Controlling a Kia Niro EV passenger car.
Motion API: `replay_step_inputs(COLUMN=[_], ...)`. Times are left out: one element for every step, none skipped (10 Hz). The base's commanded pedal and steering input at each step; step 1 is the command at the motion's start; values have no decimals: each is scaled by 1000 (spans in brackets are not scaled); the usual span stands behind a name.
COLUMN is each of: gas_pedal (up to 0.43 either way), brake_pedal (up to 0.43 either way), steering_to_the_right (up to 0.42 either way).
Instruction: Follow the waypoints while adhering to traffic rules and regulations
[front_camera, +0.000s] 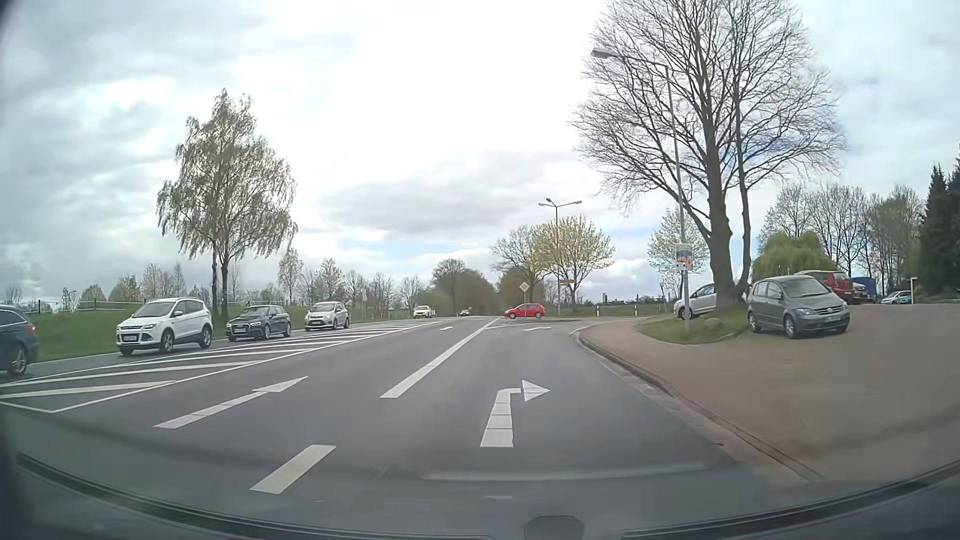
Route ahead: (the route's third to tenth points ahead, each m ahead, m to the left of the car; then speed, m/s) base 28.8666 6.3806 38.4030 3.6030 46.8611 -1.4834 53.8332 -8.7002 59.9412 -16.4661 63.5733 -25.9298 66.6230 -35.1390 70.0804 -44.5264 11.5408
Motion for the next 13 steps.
replay_step_inputs(gas_pedal=[20,20,20,20,20,0,0,0,0,0,0,0,0], brake_pedal=[0,0,0,0,0,0,0,0,6,0,0,0,0], steering_to_the_right=[-5,-4,-4,-3,-3,-2,-2,0,5,9,11,12,13])
